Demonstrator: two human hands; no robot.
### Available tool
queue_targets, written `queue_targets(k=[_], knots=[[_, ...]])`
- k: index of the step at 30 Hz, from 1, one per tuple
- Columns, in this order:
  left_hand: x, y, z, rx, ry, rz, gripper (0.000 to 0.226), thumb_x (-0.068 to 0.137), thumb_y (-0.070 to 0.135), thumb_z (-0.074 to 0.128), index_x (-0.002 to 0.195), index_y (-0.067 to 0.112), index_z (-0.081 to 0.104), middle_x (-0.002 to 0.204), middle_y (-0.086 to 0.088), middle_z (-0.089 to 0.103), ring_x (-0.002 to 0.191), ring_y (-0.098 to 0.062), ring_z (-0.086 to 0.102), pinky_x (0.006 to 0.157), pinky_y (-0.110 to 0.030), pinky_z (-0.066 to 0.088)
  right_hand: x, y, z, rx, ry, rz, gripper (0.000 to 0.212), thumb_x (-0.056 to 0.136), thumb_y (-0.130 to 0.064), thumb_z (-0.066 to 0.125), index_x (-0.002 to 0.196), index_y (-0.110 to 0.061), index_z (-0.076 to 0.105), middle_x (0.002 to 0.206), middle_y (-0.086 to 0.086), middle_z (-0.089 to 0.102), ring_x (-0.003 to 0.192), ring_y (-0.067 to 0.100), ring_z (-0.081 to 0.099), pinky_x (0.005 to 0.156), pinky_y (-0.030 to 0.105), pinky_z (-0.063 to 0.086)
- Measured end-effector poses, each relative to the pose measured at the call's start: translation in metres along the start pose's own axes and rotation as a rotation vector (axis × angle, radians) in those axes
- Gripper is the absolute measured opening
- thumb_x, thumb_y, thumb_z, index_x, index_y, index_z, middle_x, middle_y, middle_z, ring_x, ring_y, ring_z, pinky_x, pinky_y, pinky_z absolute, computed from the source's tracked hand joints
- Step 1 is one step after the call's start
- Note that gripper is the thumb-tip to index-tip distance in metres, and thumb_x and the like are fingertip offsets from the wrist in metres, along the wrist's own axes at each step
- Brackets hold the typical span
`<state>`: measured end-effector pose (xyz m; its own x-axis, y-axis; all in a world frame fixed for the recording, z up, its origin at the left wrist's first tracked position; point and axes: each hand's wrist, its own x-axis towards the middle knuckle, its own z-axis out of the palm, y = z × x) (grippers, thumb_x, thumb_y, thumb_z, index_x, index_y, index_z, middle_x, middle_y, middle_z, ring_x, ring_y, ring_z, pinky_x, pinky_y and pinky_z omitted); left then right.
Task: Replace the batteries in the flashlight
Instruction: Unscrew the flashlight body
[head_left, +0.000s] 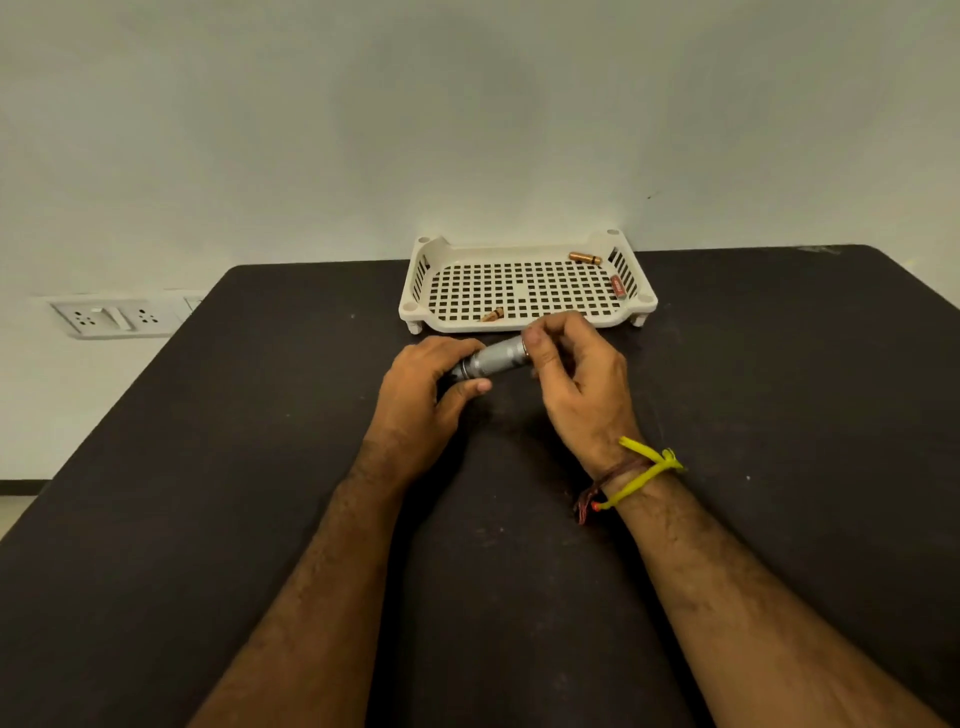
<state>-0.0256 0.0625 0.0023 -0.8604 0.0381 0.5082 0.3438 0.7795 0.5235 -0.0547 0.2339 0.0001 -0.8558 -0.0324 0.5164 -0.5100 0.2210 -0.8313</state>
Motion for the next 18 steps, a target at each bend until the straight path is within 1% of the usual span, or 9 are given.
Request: queue_targets(k=[4,6,8,9,11,13,15,17,18], knots=[[0.0005,0.0005,0.0003,0.018,0.014,-0.042,0.034,0.084,0.014,0.077,0.117,0.008,0.070,0.112,-0.006,0.071,0.102,-0.019,0.061,0.093,-0.030,0.042,0.0015,0.0004,-0.0009,-0.002,-0.052,-0.070,0.016,0.094,-0.008,0.061,0.109,-0.009,0.068,0.105,-0.001,0.069,0.099,0.011,0.065,0.091,0.030,0.055],[0.0006,0.0008,0.0004,0.021,0.021,-0.049,0.035,0.084,0.014,0.076,0.118,0.008,0.070,0.112,-0.006,0.071,0.100,-0.013,0.057,0.092,-0.029,0.041,0.0006,0.0009,-0.0001,0.004,-0.044,0.003,0.016,0.096,-0.017,0.063,0.110,-0.013,0.067,0.099,0.001,0.069,0.092,0.014,0.066,0.084,0.031,0.056],[0.0014,0.0011,0.0016,0.040,0.004,-0.046,0.034,0.084,0.014,0.076,0.118,0.009,0.070,0.111,-0.005,0.071,0.100,-0.012,0.056,0.091,-0.027,0.038,0.0013,0.0036,-0.0005,0.014,-0.051,0.089,0.013,0.096,-0.022,0.064,0.106,-0.014,0.067,0.087,0.006,0.069,0.082,0.022,0.066,0.074,0.041,0.058],[0.0019,0.0008,0.0022,0.054,-0.005,-0.053,0.035,0.084,0.014,0.076,0.118,0.010,0.070,0.112,-0.005,0.070,0.101,-0.015,0.057,0.092,-0.027,0.037,0.0020,0.0046,-0.0015,0.017,-0.069,0.099,0.011,0.096,-0.019,0.064,0.106,-0.014,0.067,0.087,0.007,0.069,0.081,0.023,0.066,0.075,0.043,0.058],[0.0030,-0.0003,0.0026,0.073,-0.001,-0.072,0.035,0.085,0.014,0.075,0.119,0.010,0.069,0.113,-0.006,0.070,0.102,-0.019,0.059,0.092,-0.027,0.037,0.0034,0.0031,-0.0028,0.041,-0.091,0.069,0.016,0.094,-0.009,0.064,0.109,-0.014,0.069,0.098,0.003,0.071,0.089,0.014,0.065,0.084,0.035,0.057],[0.0035,-0.0008,0.0031,0.081,0.006,-0.077,0.036,0.085,0.013,0.075,0.120,0.009,0.069,0.114,-0.007,0.070,0.102,-0.019,0.058,0.092,-0.028,0.037,0.0037,0.0029,-0.0026,0.050,-0.069,0.069,0.016,0.094,-0.012,0.065,0.110,-0.015,0.068,0.100,-0.001,0.069,0.089,0.005,0.062,0.084,0.026,0.055],[0.0036,-0.0011,0.0032,0.087,-0.004,-0.079,0.037,0.085,0.014,0.075,0.121,0.009,0.069,0.115,-0.007,0.070,0.104,-0.019,0.058,0.093,-0.030,0.039,0.0037,0.0023,-0.0017,0.052,-0.051,0.147,0.013,0.096,-0.023,0.065,0.105,-0.015,0.067,0.088,0.003,0.068,0.079,0.017,0.064,0.074,0.036,0.057],[0.0043,-0.0027,0.0030,0.101,-0.018,-0.083,0.037,0.085,0.015,0.075,0.121,0.011,0.069,0.116,-0.006,0.069,0.105,-0.022,0.059,0.094,-0.032,0.041,0.0047,0.0050,-0.0025,0.064,-0.081,0.173,0.008,0.096,-0.018,0.065,0.102,-0.014,0.068,0.087,0.010,0.068,0.081,0.027,0.065,0.074,0.044,0.058],[0.0043,-0.0033,0.0033,0.101,-0.015,-0.087,0.036,0.085,0.016,0.075,0.121,0.012,0.069,0.116,-0.005,0.069,0.106,-0.023,0.059,0.094,-0.031,0.041,0.0050,0.0049,-0.0030,0.082,-0.098,0.160,0.010,0.095,-0.012,0.065,0.103,-0.015,0.068,0.091,0.007,0.069,0.084,0.024,0.066,0.078,0.044,0.059]])
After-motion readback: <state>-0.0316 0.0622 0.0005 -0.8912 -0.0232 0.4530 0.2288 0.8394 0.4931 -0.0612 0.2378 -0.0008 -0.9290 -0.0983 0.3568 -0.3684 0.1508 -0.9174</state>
